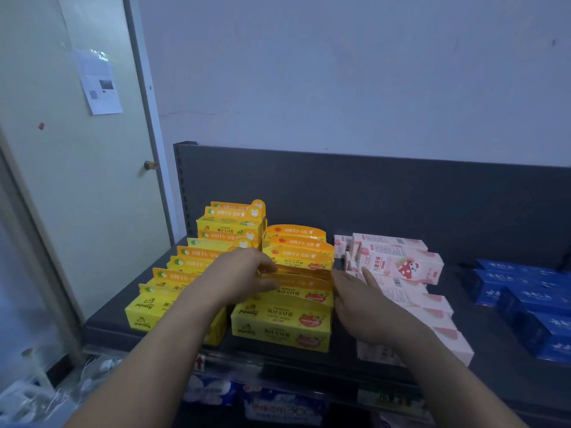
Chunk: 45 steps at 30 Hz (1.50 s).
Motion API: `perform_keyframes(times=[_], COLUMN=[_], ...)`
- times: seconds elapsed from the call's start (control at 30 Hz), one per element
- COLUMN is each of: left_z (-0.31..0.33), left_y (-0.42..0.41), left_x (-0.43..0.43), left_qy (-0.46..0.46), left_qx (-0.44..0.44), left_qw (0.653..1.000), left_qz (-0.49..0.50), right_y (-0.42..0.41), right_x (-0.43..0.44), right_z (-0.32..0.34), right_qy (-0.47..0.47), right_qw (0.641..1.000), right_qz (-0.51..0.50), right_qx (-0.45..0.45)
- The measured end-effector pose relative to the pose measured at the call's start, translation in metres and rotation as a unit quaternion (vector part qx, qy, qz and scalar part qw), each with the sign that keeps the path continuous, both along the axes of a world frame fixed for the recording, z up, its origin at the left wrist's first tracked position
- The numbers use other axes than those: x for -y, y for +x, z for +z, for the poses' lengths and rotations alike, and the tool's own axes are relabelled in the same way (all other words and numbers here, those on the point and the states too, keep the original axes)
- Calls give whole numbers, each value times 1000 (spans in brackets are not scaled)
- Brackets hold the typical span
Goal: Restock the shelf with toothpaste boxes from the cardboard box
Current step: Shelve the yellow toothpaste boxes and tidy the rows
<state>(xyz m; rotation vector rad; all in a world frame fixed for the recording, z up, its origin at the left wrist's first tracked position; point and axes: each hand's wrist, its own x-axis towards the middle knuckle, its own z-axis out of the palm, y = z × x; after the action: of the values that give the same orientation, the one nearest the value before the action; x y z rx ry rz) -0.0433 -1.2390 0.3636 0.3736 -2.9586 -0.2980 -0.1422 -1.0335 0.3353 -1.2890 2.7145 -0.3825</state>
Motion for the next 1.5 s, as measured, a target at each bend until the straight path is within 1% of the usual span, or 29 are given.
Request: perform_keyframes(times=[0.13, 0.23, 0.3, 0.53, 0.6, 0.7, 0.77, 0.87, 1.0, 1.13, 1.27, 1.5], left_z=[0, 7, 12, 14, 12, 11, 10, 12, 15, 14, 13, 16], left_y=[-6, -13, -21, -59, -64, -69, -72, -76, -82, -85, -88, -91], left_x=[8, 17, 22, 36, 40, 48, 52, 56, 63, 68, 72, 73], left_qy=[27, 31, 18, -3, -2, -1, 2, 2, -3, -25, -24, -34], left_qx=[-10, -27, -21, 81, 91, 78, 60, 39, -5, 15, 30, 27], left_qw=[1000, 999, 1000, 997, 996, 997, 998, 999, 1000, 1000, 999, 999], left_qz=[-12, -6, -2, -15, -16, -20, -21, -20, -7, -6, -18, -23], right_y=[1, -7, -16, -35, -36, -51, -64, -77, -87, -91, -95, -107], right_x=[1, 3, 8, 39, 41, 44, 49, 60, 72, 78, 81, 84], right_z=[7, 21, 29, 29, 28, 27, 29, 34, 31, 27, 25, 30], right_qy=[-16, -11, -2, 66, 69, 93, 109, 119, 178, 154, 129, 100], right_qw=[1000, 997, 996, 995, 995, 987, 980, 978, 970, 974, 982, 985], right_qz=[-2, -58, -64, -59, -57, -45, -53, -57, -47, -37, -31, -44], right_qx=[17, -57, -65, -37, -39, -121, -156, -164, -159, -161, -138, -131])
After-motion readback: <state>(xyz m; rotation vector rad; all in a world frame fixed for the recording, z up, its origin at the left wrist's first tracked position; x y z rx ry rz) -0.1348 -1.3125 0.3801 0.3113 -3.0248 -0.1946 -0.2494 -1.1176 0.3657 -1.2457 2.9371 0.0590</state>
